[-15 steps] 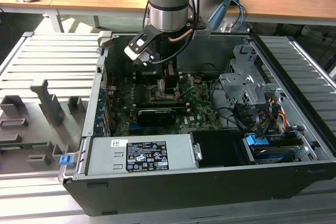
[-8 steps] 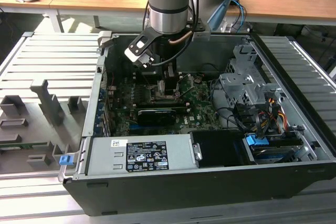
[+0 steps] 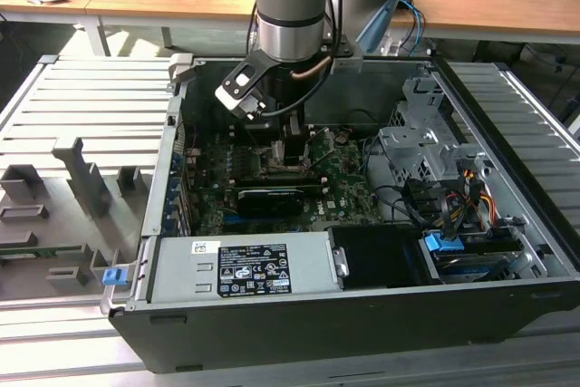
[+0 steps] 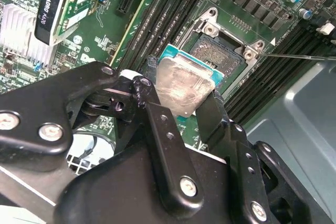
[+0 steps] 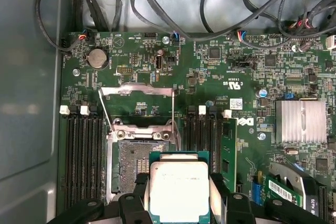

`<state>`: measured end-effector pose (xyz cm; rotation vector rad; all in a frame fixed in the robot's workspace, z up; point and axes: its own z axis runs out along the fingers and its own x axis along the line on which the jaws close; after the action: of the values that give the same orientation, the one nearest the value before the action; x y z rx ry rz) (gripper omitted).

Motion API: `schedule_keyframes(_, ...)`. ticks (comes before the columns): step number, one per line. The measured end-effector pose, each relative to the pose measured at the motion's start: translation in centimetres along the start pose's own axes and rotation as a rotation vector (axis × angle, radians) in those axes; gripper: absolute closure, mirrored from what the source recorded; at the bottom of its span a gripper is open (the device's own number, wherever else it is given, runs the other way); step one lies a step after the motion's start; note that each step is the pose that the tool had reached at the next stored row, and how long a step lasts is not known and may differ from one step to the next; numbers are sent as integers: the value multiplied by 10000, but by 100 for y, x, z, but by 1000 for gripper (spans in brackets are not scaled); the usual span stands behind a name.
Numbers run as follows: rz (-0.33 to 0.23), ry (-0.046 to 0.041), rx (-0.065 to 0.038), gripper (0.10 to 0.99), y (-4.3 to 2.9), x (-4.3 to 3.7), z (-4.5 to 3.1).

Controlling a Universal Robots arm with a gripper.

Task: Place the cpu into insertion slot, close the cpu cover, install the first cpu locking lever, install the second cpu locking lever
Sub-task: 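Place the cpu into insertion slot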

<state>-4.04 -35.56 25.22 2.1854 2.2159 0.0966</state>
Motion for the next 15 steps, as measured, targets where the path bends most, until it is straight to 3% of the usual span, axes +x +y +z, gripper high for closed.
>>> schedule_keyframes(3,3,0,0,545,-8,7,78)
schedule_keyframes(7,0,1,0,545,-10,57,124)
schedule_keyframes(15,1,0,0,545,-30,66,153)
